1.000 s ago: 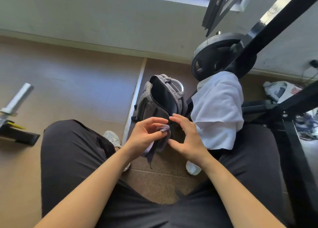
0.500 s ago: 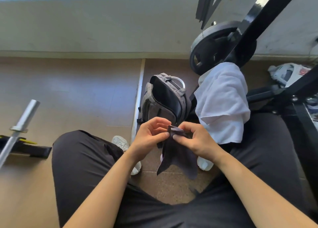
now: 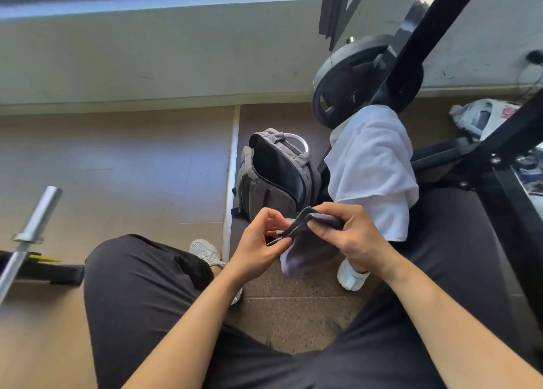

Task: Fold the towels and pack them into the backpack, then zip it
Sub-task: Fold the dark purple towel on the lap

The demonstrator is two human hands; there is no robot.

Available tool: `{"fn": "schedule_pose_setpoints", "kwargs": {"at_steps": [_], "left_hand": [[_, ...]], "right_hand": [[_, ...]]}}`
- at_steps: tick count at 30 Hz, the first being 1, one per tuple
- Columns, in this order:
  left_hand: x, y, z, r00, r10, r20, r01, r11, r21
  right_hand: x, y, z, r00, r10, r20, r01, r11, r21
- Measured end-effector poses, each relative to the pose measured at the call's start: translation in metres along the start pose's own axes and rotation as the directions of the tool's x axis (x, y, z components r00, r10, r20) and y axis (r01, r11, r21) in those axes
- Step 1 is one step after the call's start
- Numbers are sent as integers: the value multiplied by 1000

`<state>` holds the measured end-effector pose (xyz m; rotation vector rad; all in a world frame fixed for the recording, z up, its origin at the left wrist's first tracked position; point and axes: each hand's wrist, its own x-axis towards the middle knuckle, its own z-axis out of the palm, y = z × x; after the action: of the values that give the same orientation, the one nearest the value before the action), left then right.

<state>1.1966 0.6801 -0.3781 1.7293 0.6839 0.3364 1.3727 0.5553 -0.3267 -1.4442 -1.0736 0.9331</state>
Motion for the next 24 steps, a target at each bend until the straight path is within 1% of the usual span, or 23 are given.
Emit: {"fn": "schedule_pose_setpoints", "kwargs": {"at_steps": [3,6,8,10,12,14,16,18,19,21,22,24], "left_hand": [[3,-10,-1,997,-48,54,40,989,140],[5,-25,1,984,-127,123,77,933,352],[3,-26,4,967,-195,165,114,908,404],[3,-26,4,951,-254,177,157,888,432],[2,-28,2,944,-289,157,183,858,481],[3,-29,-1,945,-301,130,184,816,547],[2,-30,-3,935,-332,127,206,797,568],[1,-31,-7,934,-341,111,221,792,570],[3,-33,-11,943,-322,84,219,791,571],[6,-35,-20,965,-257,-48,246,830,500],[7,-33,-23,958,-251,-138,285,872,397],[8,-27,-30,911,-298,-285,338,935,103]], "right_hand": [[-2,0,-5,999,-31,19,32,999,-35],[-4,-6,-5,999,-34,22,34,999,18],[-3,-10,-5,999,-48,-1,48,997,58],[-3,-12,-5,998,-42,-54,49,990,131],[-3,-12,-6,990,-9,-142,39,978,206],[-1,-8,-6,965,17,-261,41,976,215],[2,-5,-8,933,30,-359,33,985,170],[5,1,-10,907,23,-420,1,998,56],[6,4,-12,895,14,-445,-22,1000,-14],[7,10,-17,876,7,-482,-75,990,-123],[7,12,-20,871,14,-490,-103,982,-156],[8,15,-22,865,20,-501,-160,958,-238]]}}
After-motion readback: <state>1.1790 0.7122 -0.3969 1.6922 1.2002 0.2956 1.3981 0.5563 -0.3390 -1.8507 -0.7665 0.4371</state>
